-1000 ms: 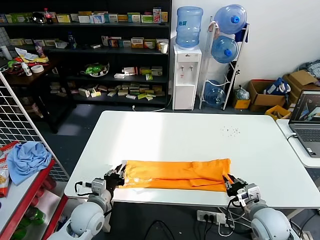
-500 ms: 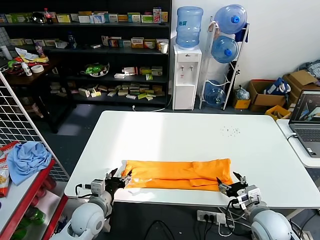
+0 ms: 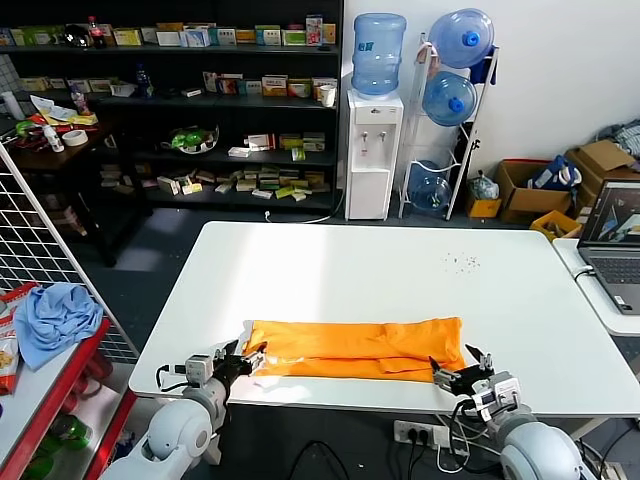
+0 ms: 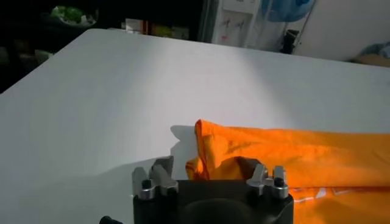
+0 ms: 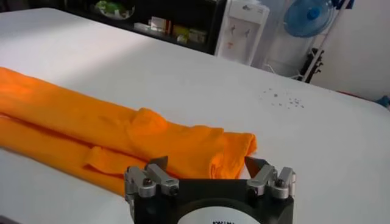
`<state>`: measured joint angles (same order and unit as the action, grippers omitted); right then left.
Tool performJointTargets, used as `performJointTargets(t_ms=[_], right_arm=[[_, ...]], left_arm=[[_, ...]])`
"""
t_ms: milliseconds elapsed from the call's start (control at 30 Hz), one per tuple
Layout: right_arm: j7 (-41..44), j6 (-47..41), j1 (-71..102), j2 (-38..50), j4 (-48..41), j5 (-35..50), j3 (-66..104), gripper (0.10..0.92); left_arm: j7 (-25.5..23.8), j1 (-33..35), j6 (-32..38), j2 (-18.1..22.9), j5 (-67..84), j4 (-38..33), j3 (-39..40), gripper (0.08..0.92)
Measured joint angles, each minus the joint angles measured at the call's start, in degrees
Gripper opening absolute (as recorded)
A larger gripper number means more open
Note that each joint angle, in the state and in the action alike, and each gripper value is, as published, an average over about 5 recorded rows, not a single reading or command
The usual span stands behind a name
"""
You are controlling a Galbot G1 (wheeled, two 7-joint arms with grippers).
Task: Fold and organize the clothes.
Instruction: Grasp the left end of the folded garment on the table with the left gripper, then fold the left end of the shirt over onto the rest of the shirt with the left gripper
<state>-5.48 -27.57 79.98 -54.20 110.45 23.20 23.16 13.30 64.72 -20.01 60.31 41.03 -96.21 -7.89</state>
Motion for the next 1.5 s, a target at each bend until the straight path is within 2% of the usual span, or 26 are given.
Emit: performJointTargets(t_ms=[500, 633, 967, 1333, 1500], right_arm=[[-0.31, -0.56, -0.05, -0.32, 0.43, 0.28, -0.18, 0.823], [-0.34, -0.55, 0.15, -0.28, 0.67, 0.23, -0.18, 0.823], [-0.59, -0.25, -0.32, -0.22, 1.21, -0.04, -0.60, 0.823], [-2.21, 3.23, -1.08, -1.47, 0.05, -1.82, -0.12, 0.823], [-4.01, 6.01, -1.42, -2.41, -0.97, -3.48, 0.32, 0.823]], left_arm=[[-0.42, 0.17, -0.46, -0.28, 0.87, -0.50, 0.43, 0.230], [-0.17, -0.20, -0.69, -0.71, 1.17, -0.90, 0.03, 0.142], [2.09, -1.09, -2.63, -4.11, 2.78, -1.28, -3.18, 0.128], [4.15, -2.77, -2.18, -11.25, 4.47, 2.06, -8.67, 0.128], [5.50, -2.33, -2.37, -12.48, 4.72, 0.14, -9.44, 0.128]])
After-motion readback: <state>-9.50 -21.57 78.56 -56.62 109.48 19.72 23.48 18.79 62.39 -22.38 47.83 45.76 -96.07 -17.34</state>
